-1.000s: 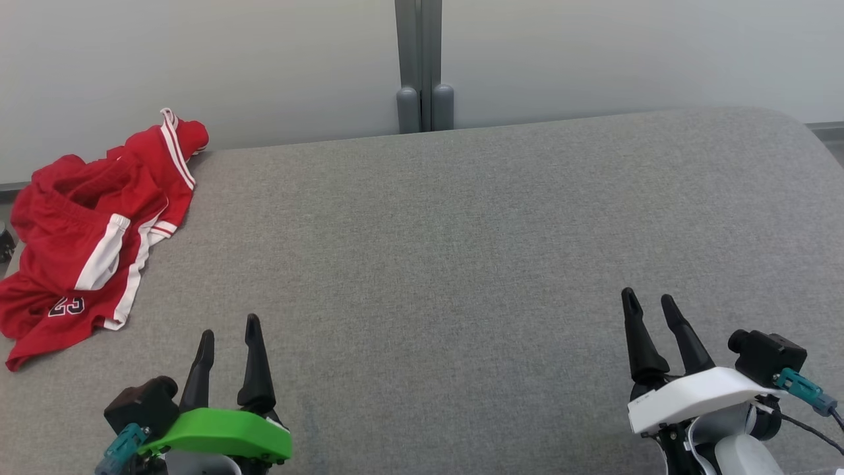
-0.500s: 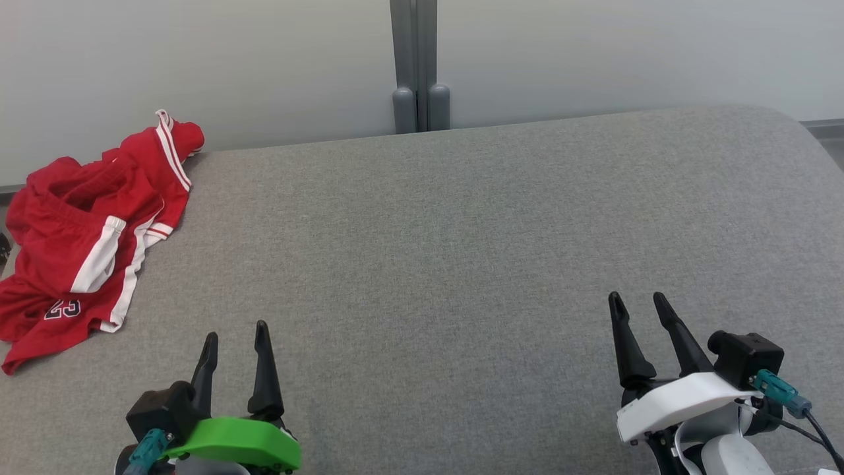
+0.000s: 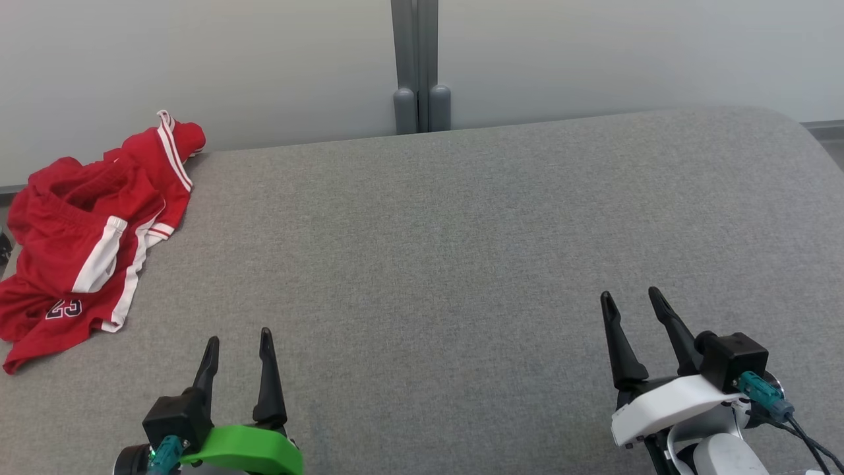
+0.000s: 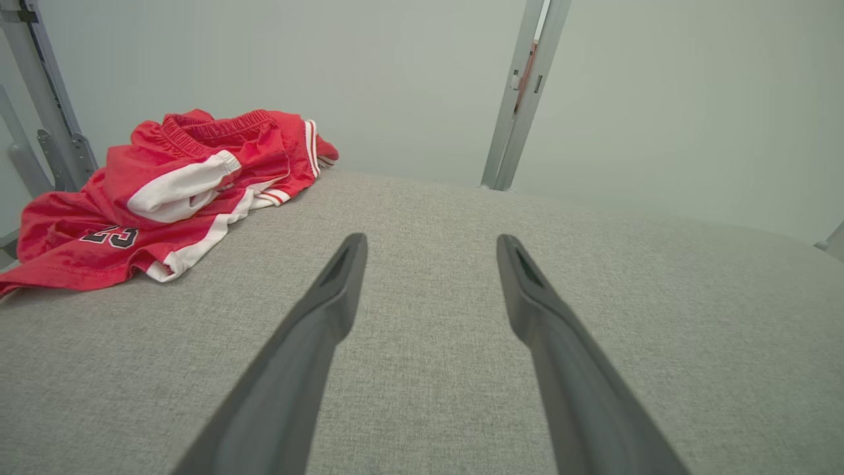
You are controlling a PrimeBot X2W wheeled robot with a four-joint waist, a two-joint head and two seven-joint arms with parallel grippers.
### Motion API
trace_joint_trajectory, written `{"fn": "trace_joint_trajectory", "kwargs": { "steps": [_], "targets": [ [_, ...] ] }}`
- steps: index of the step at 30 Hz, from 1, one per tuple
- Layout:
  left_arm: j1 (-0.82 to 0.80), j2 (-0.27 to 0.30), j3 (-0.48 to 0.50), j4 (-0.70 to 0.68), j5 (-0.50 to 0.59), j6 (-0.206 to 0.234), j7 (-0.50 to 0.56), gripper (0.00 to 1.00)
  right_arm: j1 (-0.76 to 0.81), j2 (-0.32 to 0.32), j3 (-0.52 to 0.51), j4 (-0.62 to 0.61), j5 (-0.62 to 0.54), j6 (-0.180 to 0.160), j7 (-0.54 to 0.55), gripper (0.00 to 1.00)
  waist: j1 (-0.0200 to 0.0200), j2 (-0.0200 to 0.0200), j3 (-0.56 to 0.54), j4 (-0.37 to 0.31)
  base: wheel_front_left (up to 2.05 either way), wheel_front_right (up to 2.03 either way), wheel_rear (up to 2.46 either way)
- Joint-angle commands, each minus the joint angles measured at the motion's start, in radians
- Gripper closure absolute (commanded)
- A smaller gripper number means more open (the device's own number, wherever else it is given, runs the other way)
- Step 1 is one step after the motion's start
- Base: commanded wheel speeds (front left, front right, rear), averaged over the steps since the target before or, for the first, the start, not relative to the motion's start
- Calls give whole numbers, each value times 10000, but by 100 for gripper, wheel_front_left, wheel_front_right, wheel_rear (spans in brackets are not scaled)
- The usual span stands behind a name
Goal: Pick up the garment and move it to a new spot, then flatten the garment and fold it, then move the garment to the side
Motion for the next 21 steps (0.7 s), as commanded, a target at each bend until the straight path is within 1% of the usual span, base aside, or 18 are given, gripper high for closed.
{"fn": "trace_joint_trajectory", "kwargs": {
  "steps": [1,21],
  "targets": [
    [106,74,0,-3,207,97,-80,0,-55,-52,9,-67,-263,3,-90,0,0,0,-4,-1,0,0,0],
    [234,83,-53,464,1110,202,-470,0,-13,-61,-81,-106,-1734,2,-476,0,0,0,-40,-10,0,0,0]
  ]
}}
